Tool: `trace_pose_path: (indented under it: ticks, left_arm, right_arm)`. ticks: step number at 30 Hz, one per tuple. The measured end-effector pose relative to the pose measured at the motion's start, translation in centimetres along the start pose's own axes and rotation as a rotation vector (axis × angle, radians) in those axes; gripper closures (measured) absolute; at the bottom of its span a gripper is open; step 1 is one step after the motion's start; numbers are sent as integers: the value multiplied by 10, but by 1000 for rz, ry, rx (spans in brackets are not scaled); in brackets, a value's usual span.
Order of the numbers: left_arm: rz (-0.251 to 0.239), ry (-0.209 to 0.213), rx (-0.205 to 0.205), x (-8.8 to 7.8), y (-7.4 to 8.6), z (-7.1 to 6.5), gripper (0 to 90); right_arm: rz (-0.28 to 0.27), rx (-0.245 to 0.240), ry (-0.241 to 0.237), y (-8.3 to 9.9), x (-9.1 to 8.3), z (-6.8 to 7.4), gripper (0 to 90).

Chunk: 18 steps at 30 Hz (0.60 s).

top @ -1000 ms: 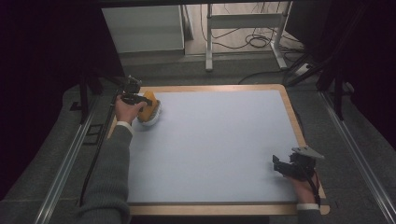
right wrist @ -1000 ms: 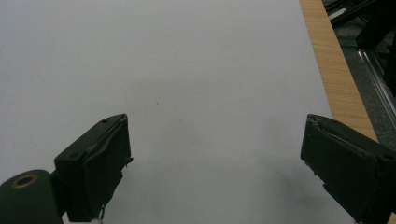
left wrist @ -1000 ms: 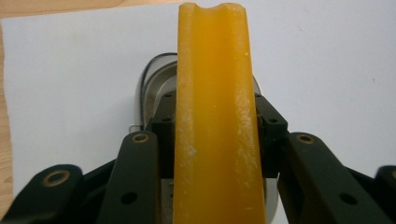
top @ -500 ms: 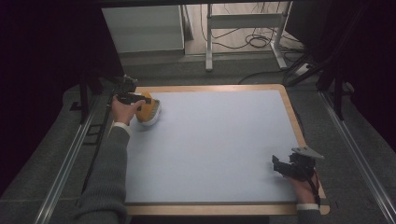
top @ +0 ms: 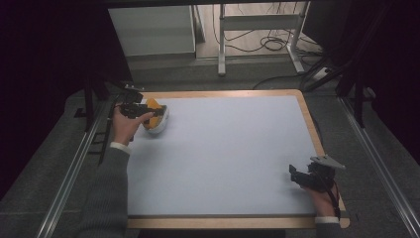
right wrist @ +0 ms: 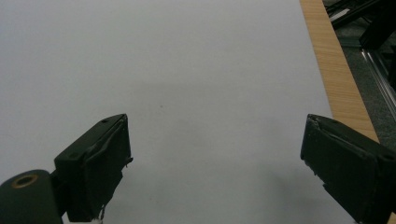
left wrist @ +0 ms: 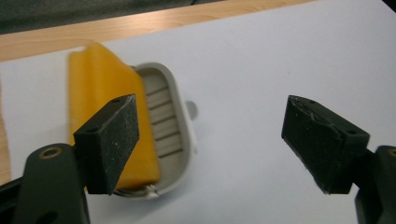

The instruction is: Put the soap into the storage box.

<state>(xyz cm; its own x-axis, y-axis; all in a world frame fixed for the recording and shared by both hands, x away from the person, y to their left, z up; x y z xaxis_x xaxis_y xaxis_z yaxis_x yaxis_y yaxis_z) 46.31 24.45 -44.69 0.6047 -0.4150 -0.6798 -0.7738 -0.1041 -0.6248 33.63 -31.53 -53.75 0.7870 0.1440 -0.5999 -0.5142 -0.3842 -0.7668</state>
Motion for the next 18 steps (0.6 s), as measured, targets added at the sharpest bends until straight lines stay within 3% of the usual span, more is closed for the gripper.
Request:
trace_pose_path:
  ticks: [6, 8, 13, 15, 16, 18]
  left_arm:
    - [-16, 42, 21, -10, 27, -2, 199]
    - [-28, 52, 39, -15, 45, -2, 205]
    - [-37, 76, 36, -21, 70, -2, 205]
    - [-31, 90, 50, -23, 89, -6, 215]
    - [-31, 90, 50, -23, 89, -6, 233]
    - [-51, 125, 63, -27, 107, -9, 259]
  right_arm:
    - [-3, -6, -3, -1, 1, 1, 86]
    - [-7, -11, -7, -2, 1, 1, 86]
    - [-8, -13, -9, -3, 0, 1, 86]
    - [-12, -11, -6, -4, -1, 2, 86]
    - [-12, -11, -6, -4, -1, 2, 86]
    - [-15, -14, -7, -4, -2, 2, 86]
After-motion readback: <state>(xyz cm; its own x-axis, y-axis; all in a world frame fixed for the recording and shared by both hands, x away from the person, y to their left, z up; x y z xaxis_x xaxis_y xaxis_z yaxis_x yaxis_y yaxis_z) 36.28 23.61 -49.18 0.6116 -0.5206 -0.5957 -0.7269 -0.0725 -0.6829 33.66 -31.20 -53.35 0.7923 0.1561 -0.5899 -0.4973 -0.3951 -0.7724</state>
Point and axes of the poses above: each handheld gripper's, and its own axes: x roughly forward along the jaws, y roughly out of its underside, z roughly to its left, the point moved 3 cm from there along x, roughly forward along the jaws, and after that the axes turned 15 degrees about -x, right-handed, at the moved point
